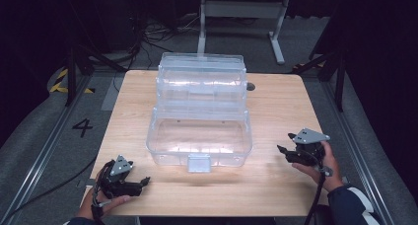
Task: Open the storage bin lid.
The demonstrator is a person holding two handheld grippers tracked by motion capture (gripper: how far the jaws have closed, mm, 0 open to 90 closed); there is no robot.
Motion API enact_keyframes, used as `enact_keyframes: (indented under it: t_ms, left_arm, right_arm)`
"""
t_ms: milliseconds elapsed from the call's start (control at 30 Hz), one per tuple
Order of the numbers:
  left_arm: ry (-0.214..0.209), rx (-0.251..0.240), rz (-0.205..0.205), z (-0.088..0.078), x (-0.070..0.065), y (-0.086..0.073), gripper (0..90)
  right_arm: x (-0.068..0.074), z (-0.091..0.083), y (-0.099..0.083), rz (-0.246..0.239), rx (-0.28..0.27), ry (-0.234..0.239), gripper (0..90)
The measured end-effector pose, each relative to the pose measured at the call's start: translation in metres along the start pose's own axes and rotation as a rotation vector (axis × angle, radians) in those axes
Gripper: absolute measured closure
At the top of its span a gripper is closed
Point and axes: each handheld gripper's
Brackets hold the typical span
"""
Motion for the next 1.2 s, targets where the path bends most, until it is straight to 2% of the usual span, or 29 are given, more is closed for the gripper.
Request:
enact_keyframes:
  t_ms: [133, 167, 200, 267, 500, 567, 633, 667, 833, 867, 933, 967, 1000, 1033, 1067, 1133, 1167, 1200]
  left_arm:
    - [-0.006, 0.001, -0.005, 0.000, 0.000, 0.000, 14.8]
    - [-0.010, 0.008, -0.021, 0.000, -0.001, 0.000, 14.8]
    - [-0.006, 0.001, -0.001, 0.000, 0.000, 0.000, 14.8]
    - [-0.002, -0.001, 0.001, 0.000, 0.000, 0.000, 14.8]
    - [-0.009, 0.008, -0.005, 0.000, 0.000, 0.000, 14.8]
    - [-0.009, 0.001, -0.008, 0.001, 0.000, 0.000, 14.8]
    - [-0.012, 0.010, -0.012, 0.001, 0.000, 0.000, 14.8]
    - [-0.011, -0.001, 0.006, 0.001, 0.002, 0.001, 14.7]
    - [-0.025, 0.003, 0.007, 0.004, 0.004, 0.003, 14.7]
    - [-0.020, -0.002, 0.018, 0.005, 0.006, 0.003, 14.7]
    - [-0.025, 0.015, 0.000, 0.004, 0.006, 0.004, 14.8]
    - [-0.024, 0.005, -0.006, 0.006, 0.006, 0.004, 14.8]
    - [-0.018, 0.001, 0.016, 0.006, 0.008, 0.005, 14.8]
    - [-0.023, 0.010, 0.004, 0.007, 0.008, 0.005, 14.7]
    - [-0.015, 0.004, 0.014, 0.007, 0.008, 0.006, 14.8]
    - [-0.020, 0.004, -0.007, 0.009, 0.008, 0.007, 14.7]
    - [-0.014, 0.003, 0.004, 0.010, 0.009, 0.008, 14.6]
    - [-0.015, 0.002, -0.002, 0.011, 0.008, 0.008, 14.6]
  right_arm:
    - [0.002, 0.000, -0.011, 0.032, 0.005, 0.009, 40.3]
    - [0.003, 0.000, -0.013, 0.035, 0.002, 0.009, 40.2]
    - [0.004, 0.000, -0.016, 0.044, 0.002, 0.007, 39.9]
    - [0.005, 0.000, -0.020, 0.058, 0.004, 0.013, 39.4]
    - [0.011, 0.001, -0.033, 0.069, 0.009, 0.020, 38.3]
    - [0.012, 0.002, -0.041, 0.103, 0.015, 0.019, 33.9]
    - [0.012, 0.003, -0.043, 0.110, 0.018, 0.016, 32.8]
    - [0.013, 0.002, -0.045, 0.123, 0.013, 0.022, 32.0]
    - [0.015, 0.000, -0.057, 0.169, -0.022, 0.067, 29.3]
    - [0.015, 0.000, -0.059, 0.174, -0.023, 0.072, 28.2]
    - [0.016, -0.001, -0.062, 0.181, -0.025, 0.080, 26.5]
    - [0.016, 0.000, -0.064, 0.187, -0.021, 0.081, 25.8]
    - [0.017, 0.001, -0.066, 0.191, -0.010, 0.082, 24.3]
    - [0.017, 0.002, -0.068, 0.195, -0.010, 0.086, 23.3]
    - [0.016, 0.002, -0.071, 0.201, -0.023, 0.093, 22.9]
    - [0.015, 0.002, -0.073, 0.217, -0.040, 0.096, 21.5]
    - [0.014, 0.002, -0.074, 0.232, -0.043, 0.105, 21.1]
    - [0.013, 0.002, -0.074, 0.242, -0.042, 0.109, 20.5]
Point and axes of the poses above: each handheld gripper's, and its own axes: z roughly forward along the jaws, y roughly out of its top, x roughly to its left, and after that the axes turned 14 degrees about y, right-handed
